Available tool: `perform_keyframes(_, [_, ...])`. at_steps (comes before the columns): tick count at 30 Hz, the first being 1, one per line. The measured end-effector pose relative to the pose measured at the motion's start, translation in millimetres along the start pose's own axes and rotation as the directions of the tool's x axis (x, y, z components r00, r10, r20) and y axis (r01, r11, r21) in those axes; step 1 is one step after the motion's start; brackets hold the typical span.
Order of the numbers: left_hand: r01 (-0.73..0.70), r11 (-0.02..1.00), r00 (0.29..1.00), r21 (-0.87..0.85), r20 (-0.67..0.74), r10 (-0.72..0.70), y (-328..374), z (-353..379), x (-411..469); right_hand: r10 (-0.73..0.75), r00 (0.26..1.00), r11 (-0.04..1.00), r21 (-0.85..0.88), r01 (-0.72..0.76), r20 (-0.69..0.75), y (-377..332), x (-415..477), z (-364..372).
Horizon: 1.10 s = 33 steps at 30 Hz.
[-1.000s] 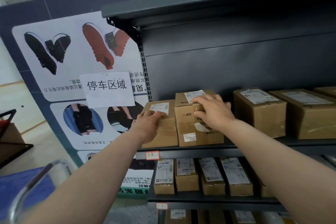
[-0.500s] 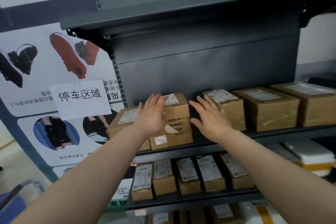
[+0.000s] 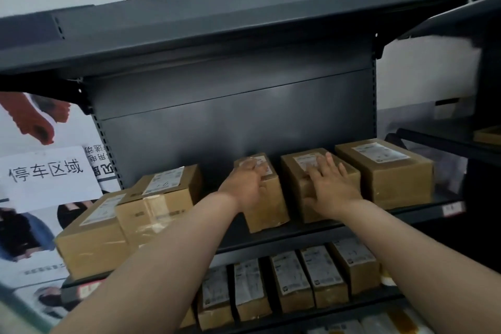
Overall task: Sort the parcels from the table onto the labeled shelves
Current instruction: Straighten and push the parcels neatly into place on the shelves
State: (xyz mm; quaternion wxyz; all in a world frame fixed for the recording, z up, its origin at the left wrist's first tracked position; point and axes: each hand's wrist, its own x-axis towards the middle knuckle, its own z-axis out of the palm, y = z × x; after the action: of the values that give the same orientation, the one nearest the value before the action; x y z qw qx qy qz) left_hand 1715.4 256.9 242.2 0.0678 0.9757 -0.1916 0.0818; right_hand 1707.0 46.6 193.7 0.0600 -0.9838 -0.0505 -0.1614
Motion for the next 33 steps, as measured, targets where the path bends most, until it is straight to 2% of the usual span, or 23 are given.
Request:
perform_keyframes(4, [0.028, 1.000, 0.993, 0.009, 0.111, -0.029, 10.1, -2.4, 6.5, -0.057, 0.998, 0.998, 0.006, 0.057, 0.005, 3.4, 12.1, -6.3])
perform_keyframes(10, [0.094, 0.992, 0.980, 0.087, 0.169, -0.108, 3.0, -18.5, -3.8, -0.107, 0.993, 0.992, 0.066, 0.111, -0.056, -23.7, 19.3, 3.9])
perform_keyframes(19, [0.136, 0.971, 0.972, 0.195, 0.165, -0.169, -27.0, -30.9, -27.7, -0.217, 0.973, 0.965, 0.134, 0.226, -0.073, -67.8, 20.2, 12.8])
perform_keyframes(26, [0.152, 0.957, 0.977, 0.248, 0.106, -0.183, -41.5, -26.2, -41.4, -0.227, 0.970, 0.956, 0.169, 0.240, -0.093, -87.1, 15.3, 14.1])
perform_keyframes(33, [0.131, 0.970, 0.985, 0.204, 0.080, -0.150, -47.3, -23.1, -47.7, -0.229, 0.968, 0.962, 0.129, 0.242, -0.106, -96.1, 10.0, 16.7])
